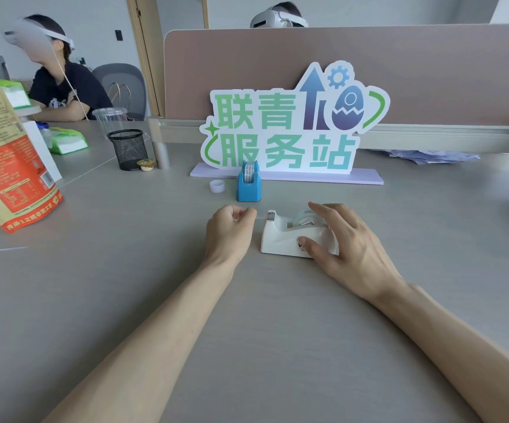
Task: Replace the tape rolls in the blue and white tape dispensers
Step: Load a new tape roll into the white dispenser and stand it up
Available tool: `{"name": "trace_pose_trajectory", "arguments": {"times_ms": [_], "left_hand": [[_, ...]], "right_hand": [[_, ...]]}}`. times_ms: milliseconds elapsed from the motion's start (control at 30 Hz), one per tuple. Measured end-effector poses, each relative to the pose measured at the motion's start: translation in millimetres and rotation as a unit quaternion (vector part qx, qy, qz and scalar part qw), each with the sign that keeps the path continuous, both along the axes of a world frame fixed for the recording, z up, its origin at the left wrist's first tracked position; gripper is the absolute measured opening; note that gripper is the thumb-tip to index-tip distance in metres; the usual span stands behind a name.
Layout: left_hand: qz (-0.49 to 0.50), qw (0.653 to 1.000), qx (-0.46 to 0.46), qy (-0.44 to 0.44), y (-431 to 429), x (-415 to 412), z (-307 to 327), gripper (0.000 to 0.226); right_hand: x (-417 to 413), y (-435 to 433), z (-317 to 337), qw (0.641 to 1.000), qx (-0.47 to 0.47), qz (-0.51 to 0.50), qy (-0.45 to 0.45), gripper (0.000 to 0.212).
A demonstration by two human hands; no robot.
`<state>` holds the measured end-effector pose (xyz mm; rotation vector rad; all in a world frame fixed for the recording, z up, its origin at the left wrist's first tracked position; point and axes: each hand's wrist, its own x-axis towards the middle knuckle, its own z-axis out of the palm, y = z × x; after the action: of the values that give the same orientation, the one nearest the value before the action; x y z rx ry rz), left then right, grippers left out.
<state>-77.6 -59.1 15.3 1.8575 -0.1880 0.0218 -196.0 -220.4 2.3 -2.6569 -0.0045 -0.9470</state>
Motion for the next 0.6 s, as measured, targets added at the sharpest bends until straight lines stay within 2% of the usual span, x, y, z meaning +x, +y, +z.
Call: {"name": "trace_pose_trajectory", "arguments": {"times_ms": [133,300,600], "left_hand": [[-0.006,1.0,0.029,-0.006,1.4,-0.7,0.1,0.013],[-0.019,0.998,0.065,-0.008,3.2,-0.7,-0.3,0.022],[-0.05,0.995,0.078,0.025,5.2,0.1,3.2,0.018]], "right_hand": [[-0.4,0.5,0.3,1.0,0.003,-0.002,0.001,0.055],[-0.3,0.8,0.3,1.0,0.0,-0.007,0.003,0.055],[-0.6,0.9,0.6,1.0,0.001,-0.002,0.004,0.055]]}}
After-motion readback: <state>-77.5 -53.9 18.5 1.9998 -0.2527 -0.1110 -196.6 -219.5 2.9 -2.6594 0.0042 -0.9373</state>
